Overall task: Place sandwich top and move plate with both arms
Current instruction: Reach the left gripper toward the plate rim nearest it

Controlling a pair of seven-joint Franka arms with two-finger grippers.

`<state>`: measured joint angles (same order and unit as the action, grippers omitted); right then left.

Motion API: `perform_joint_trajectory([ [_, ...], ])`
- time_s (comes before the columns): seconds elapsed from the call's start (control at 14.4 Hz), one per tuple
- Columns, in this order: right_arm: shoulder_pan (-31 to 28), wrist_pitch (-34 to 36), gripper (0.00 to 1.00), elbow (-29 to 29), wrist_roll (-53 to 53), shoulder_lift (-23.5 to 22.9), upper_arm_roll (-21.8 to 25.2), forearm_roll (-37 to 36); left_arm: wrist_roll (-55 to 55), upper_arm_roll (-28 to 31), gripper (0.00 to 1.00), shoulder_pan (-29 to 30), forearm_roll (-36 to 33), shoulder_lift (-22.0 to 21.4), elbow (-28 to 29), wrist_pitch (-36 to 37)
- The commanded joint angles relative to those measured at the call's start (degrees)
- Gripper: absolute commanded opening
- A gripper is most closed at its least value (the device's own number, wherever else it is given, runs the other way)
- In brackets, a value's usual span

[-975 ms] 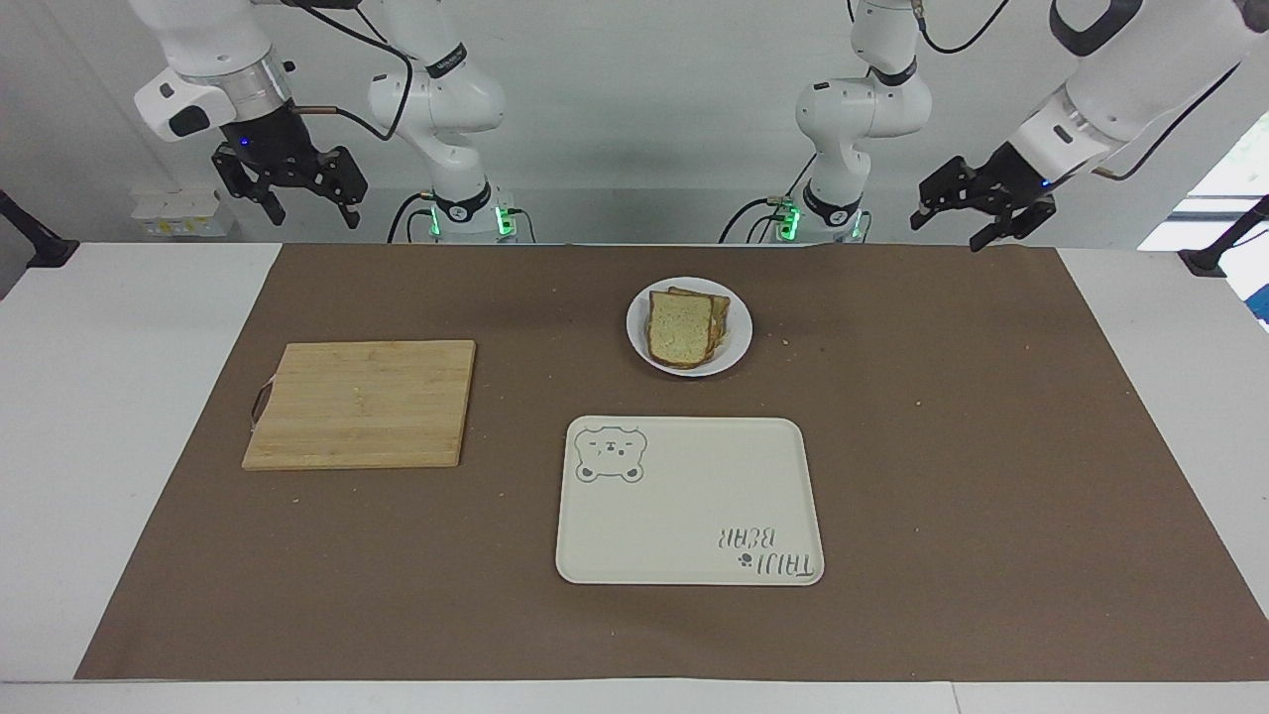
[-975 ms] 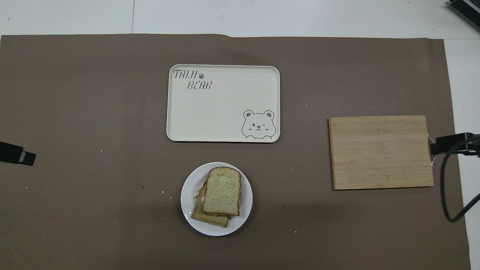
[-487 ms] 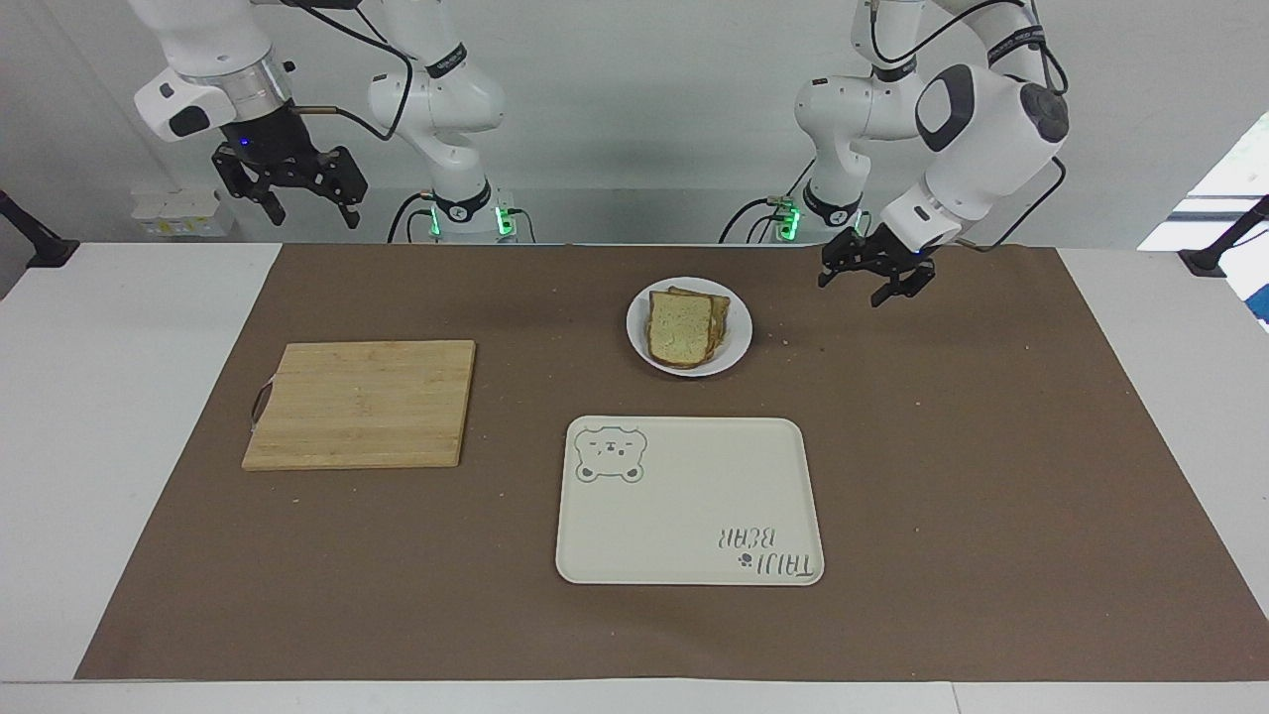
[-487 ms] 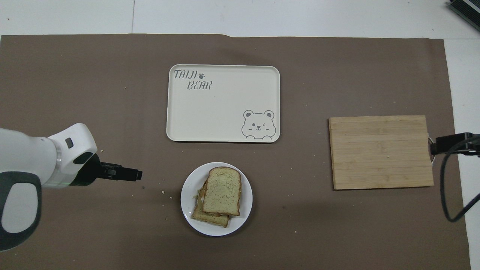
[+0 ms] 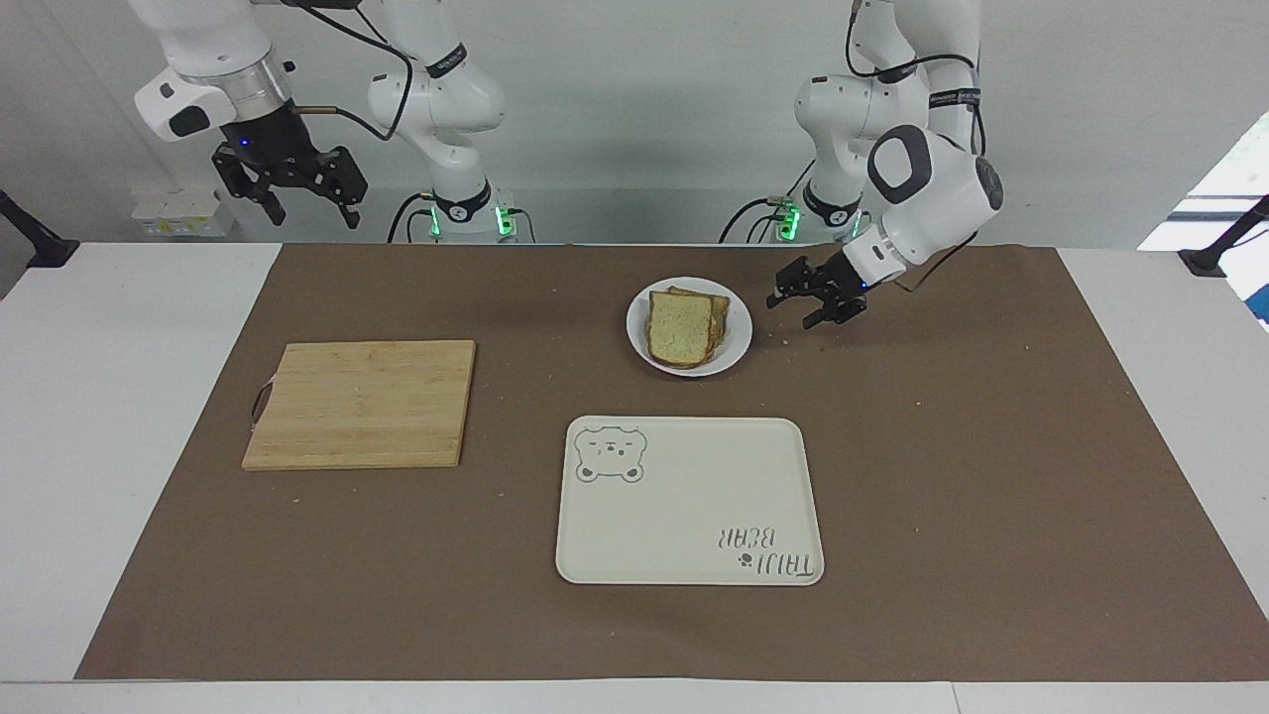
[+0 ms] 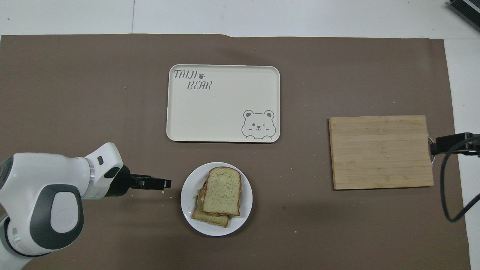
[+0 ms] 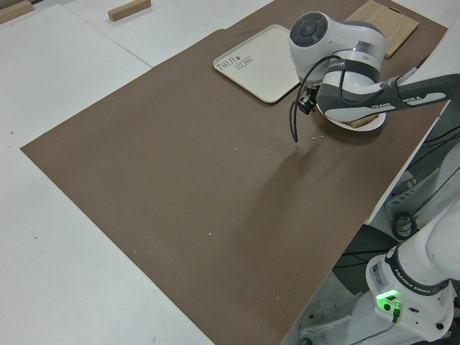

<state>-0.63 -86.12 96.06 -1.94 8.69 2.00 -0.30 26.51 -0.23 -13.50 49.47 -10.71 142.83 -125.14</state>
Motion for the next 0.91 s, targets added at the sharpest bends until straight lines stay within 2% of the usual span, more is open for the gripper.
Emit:
perform_joint_trajectory([
  [0.0,-0.6,-0.5,1.00,1.4,0.2,1.3,-0.3,-0.5,8.0,0.8,0.73,-1.1,9.5,3.1,2.6,-2.5],
  [0.28,-0.6,-0.5,1.00,1.4,0.2,1.3,-0.3,-0.5,11.1,0.8,0.66,-1.2,13.7,7.0,3.2,-2.7],
  [0.49,-0.6,-0.5,1.00,1.4,0.2,1.3,-0.3,-0.5,18.6,0.8,0.61,-4.0,21.3,11.6,3.2,-5.0],
  [0.7,-0.7,-0.5,1.00,1.4,0.3,1.3,-0.3,-0.5,20.0,0.8,0.57,-3.6,22.3,11.6,3.8,-3.6],
  [0.84,-0.6,-0.5,1.00,1.5,0.2,1.3,-0.3,-0.5,20.2,0.8,0.47,-3.1,22.4,11.3,3.9,-1.0],
])
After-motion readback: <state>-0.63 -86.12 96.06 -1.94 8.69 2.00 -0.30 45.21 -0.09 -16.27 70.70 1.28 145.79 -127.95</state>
